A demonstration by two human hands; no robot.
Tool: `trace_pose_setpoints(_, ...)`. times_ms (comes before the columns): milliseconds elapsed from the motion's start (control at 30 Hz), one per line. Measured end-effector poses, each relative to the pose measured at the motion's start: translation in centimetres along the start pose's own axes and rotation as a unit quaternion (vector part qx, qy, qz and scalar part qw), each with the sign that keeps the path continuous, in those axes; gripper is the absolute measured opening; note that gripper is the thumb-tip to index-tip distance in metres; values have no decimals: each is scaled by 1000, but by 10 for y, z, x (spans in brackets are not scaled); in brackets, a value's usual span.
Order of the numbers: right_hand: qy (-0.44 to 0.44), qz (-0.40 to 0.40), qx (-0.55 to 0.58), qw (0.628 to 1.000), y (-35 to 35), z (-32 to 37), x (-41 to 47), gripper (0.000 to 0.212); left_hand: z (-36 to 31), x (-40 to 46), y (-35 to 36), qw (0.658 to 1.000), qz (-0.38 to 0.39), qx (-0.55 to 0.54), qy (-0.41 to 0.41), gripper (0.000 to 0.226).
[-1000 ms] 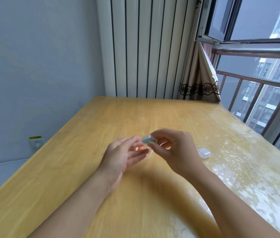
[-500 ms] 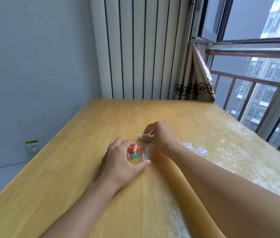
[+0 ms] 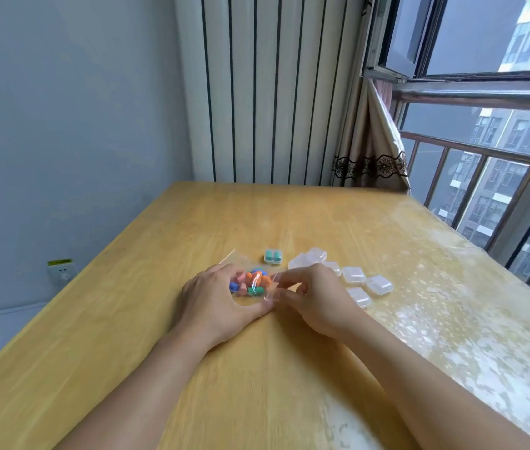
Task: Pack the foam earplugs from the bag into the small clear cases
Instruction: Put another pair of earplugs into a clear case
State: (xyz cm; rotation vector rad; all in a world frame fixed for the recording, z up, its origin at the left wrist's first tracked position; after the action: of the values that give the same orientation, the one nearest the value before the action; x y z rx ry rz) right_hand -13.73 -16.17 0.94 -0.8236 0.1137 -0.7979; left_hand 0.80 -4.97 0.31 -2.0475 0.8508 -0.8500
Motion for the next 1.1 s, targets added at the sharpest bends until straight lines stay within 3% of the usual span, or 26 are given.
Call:
trace_pose_setpoints(133,6,-8,37,999,4,-3,7,39,-5,-3,0,999,24,-19,43,63)
trace_pose_setpoints(267,-26,-25,-12,999,7,-3,5,26,-6,-1,3,997,39,-41,59,35)
trace_pose_setpoints(467,-56,-9,-49,997,9,3,7,19,-9,-1,3,994,41,-52,91,25)
trace_pose_setpoints(767,-69,-18,-20,997,5,-2,9,11,-12,-2,1,994,8,-68,89,31)
trace_pose_setpoints(967,-62,-13,-36,997,2,-7,7,3,-5,2,-1,997,-41,-33,58,4)
trace_pose_setpoints(1100,-52,-37,-26,998,-6,-9,4,13,0,2,-6,998,-55,-10,27,6)
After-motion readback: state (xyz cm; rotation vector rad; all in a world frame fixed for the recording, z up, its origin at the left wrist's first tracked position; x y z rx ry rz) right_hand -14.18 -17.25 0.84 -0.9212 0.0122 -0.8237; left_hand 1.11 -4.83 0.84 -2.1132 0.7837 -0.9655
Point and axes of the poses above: each hand's wrist, its own x-axis towards the middle knuckle, its own y-axis out of the palm, z = x × y, the point moved 4 cm from there along x, towards the middle knuckle, and after that the axes turned 3 degrees about x, right-handed, at the moved point
